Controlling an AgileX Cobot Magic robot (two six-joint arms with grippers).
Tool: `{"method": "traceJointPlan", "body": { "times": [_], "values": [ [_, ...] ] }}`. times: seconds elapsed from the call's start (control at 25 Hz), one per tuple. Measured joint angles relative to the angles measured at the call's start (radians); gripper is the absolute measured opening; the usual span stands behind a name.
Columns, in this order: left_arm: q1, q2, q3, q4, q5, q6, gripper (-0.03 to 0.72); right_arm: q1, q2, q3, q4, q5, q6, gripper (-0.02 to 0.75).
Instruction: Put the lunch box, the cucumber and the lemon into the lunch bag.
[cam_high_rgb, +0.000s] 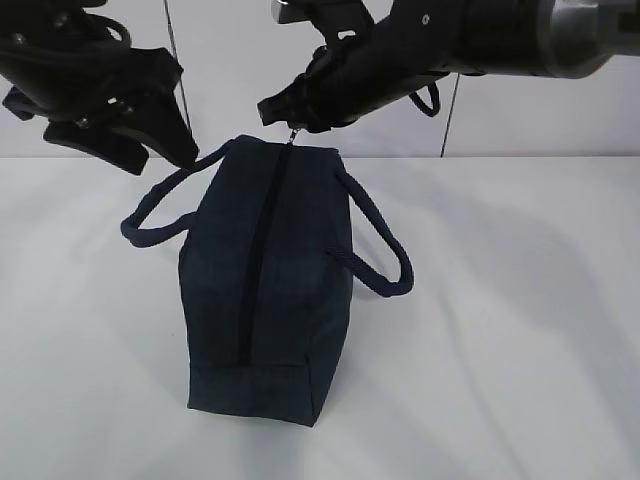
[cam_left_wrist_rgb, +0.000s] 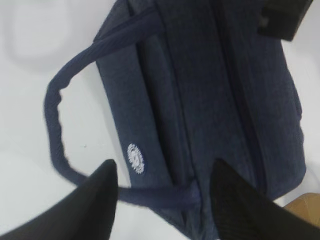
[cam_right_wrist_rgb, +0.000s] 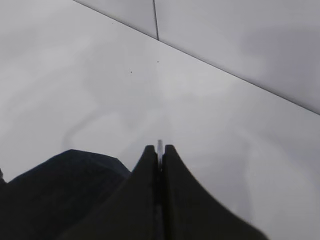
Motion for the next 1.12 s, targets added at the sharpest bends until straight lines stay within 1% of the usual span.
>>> {"method": "traceJointPlan", "body": {
  "times": [0.2,0.48,0.56,0.6,0.68,0.8,0.84,0.92,1.12],
  "values": [
    [0.0,0.068,-0.026,-0.077,0.011,0.058,0.422,0.0,0.0,-0.002,0.002,0.019,0.0,-0.013],
    [0.0,0.16,-0.027,-0.134,-0.014,0.113,0.419,0.0,0.0,-0.002,0.002,0.043,0.0,-0.013],
    [0.0,0.184,-0.027,-0.168,-0.031,0.143,0.402,0.0,0.0,-0.002,0.002,0.046,0.0,-0.013],
    [0.0,0.195,-0.027,-0.185,-0.037,0.161,0.378,0.0,0.0,-0.002,0.002,0.046,0.0,-0.013],
    [0.0,0.209,-0.027,-0.205,-0.042,0.196,0.293,0.0,0.0,-0.002,0.002,0.047,0.0,-0.013],
    [0.0,0.213,-0.027,-0.214,-0.046,0.239,0.082,0.0,0.0,-0.002,0.002,0.047,0.0,-0.013],
    [0.0,0.213,-0.027,-0.216,-0.046,0.248,0.049,0.0,0.0,-0.002,0.002,0.047,0.0,-0.013],
    [0.0,0.213,-0.027,-0.216,-0.038,0.269,0.012,0.0,0.0,-0.002,0.002,0.047,0.0,-0.013],
    [0.0,0.215,-0.027,-0.216,-0.013,0.289,0.001,0.0,0.0,-0.002,0.002,0.041,0.0,-0.013]
  ]
}}
